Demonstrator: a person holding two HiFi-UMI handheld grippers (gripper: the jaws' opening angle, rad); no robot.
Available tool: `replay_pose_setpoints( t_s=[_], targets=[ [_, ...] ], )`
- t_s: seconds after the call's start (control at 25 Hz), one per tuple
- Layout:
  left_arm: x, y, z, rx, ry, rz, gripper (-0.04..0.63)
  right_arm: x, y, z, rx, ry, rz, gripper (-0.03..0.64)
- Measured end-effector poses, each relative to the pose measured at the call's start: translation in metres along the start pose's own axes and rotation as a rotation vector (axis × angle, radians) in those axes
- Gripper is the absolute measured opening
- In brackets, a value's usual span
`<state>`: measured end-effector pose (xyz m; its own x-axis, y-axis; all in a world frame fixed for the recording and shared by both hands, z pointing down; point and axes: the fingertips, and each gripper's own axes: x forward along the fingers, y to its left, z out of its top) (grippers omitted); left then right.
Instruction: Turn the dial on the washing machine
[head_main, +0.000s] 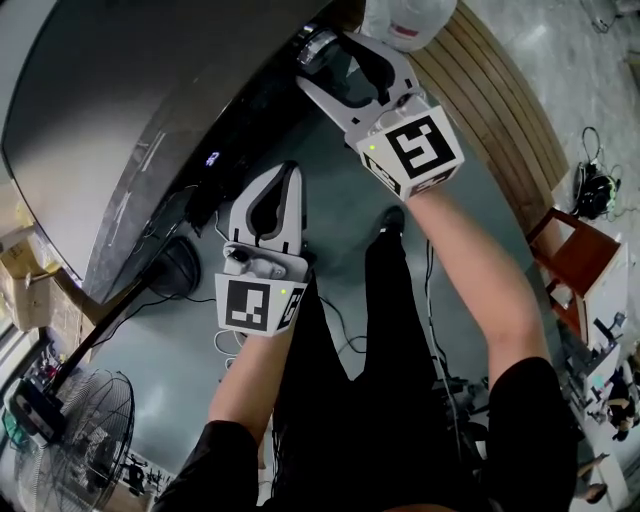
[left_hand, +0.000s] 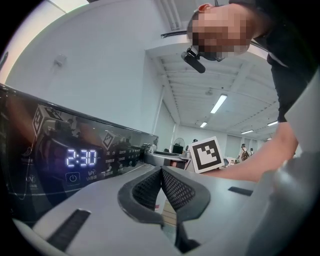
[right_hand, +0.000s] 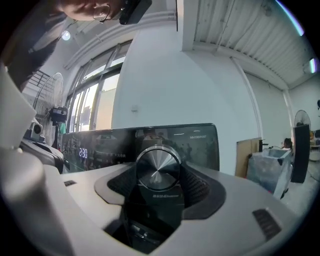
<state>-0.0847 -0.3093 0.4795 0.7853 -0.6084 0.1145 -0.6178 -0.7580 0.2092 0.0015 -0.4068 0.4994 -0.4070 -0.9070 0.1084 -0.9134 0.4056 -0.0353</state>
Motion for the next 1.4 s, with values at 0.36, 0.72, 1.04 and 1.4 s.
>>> replay_pose_setpoints(
  t_s=[0.36, 0.72, 1.04, 1.4],
  targets=[
    [0.001, 0.003, 0.000, -0.002, 0.006, -0.002, 0.015, 0.000, -0.002, -0.004, 0.041, 0.011, -0.001, 0.284],
    [0.002, 0.000, -0.001, -0.012, 0.010, -0.006, 0.015, 0.000, -0.003, -0.005, 0.227, 0.003, 0.010, 0.285],
    [0.005, 0.001, -0.004, -0.023, 0.009, -0.001, 0.015, 0.000, -0.006, -0.009, 0.422, -0.005, 0.023, 0.284],
    [0.002, 0.002, -0.009, -0.032, 0.018, 0.002, 0.015, 0.000, -0.008, -0.009, 0.555, -0.024, 0.024, 0.285]
  ],
)
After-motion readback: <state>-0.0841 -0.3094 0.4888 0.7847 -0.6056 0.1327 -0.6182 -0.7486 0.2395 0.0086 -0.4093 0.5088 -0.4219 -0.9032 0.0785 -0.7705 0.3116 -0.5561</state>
